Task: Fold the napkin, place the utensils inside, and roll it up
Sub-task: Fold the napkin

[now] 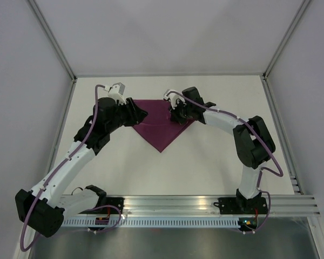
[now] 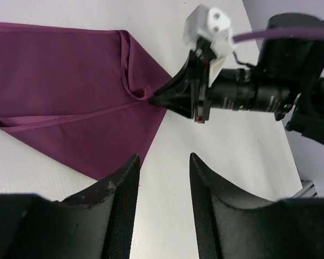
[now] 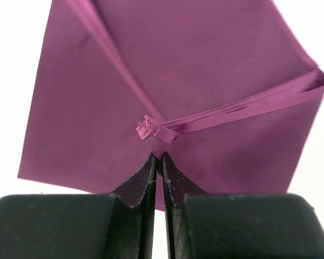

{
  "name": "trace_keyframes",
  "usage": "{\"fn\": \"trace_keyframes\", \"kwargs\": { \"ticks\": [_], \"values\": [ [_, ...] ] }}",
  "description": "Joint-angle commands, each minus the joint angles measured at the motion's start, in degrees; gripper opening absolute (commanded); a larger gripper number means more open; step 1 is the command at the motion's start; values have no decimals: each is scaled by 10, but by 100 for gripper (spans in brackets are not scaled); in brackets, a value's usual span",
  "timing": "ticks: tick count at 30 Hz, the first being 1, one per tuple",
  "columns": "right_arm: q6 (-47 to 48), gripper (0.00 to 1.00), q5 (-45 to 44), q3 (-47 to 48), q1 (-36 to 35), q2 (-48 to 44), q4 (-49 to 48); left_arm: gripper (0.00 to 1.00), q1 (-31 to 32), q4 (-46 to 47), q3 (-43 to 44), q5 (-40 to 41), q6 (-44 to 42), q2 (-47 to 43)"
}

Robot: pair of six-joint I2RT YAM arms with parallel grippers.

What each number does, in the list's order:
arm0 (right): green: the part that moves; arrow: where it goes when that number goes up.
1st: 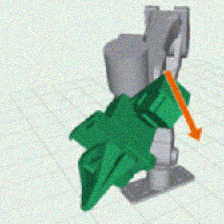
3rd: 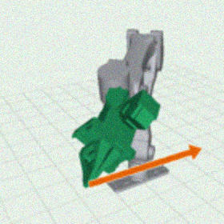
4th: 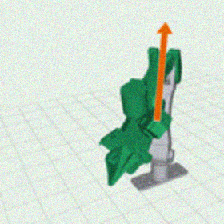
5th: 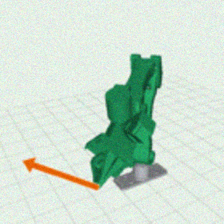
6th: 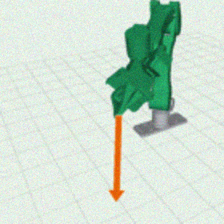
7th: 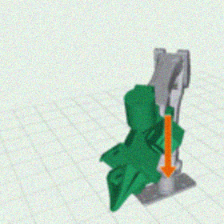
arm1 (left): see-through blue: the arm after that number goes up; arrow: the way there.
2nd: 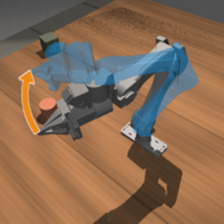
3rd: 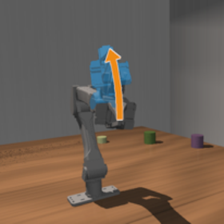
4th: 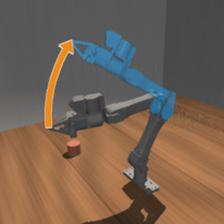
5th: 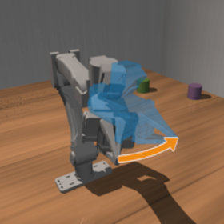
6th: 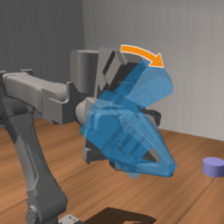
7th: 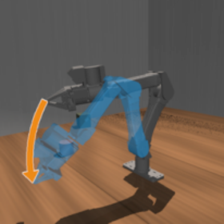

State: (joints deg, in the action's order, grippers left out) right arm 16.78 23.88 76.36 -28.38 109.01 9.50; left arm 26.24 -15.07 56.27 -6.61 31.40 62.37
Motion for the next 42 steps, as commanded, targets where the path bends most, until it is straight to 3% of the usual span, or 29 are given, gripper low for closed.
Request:
{"fn": "trace_keyframes", "kwargs": {
  "ticks": [1, 14, 31, 33, 42],
  "values": [
    [90, 13, -28, -13, -30, -39, -3, 47, 3, -4, 4, 10, 26, -20],
    [149, 11, -69, -53, -119, -46, 9, 46, 3, -14, -1, 13, 28, -40],
    [172, 11, -90, -74, -171, -17, 19, 47, 3, -15, -6, 8, 23, -35],
    [172, 16, -88, -74, -175, -14, 24, 47, 3, -14, -5, 9, 23, -32],
    [174, 21, -53, -63, -196, -2, 60, 50, 3, -15, 7, 12, 18, -28]
  ]
}}
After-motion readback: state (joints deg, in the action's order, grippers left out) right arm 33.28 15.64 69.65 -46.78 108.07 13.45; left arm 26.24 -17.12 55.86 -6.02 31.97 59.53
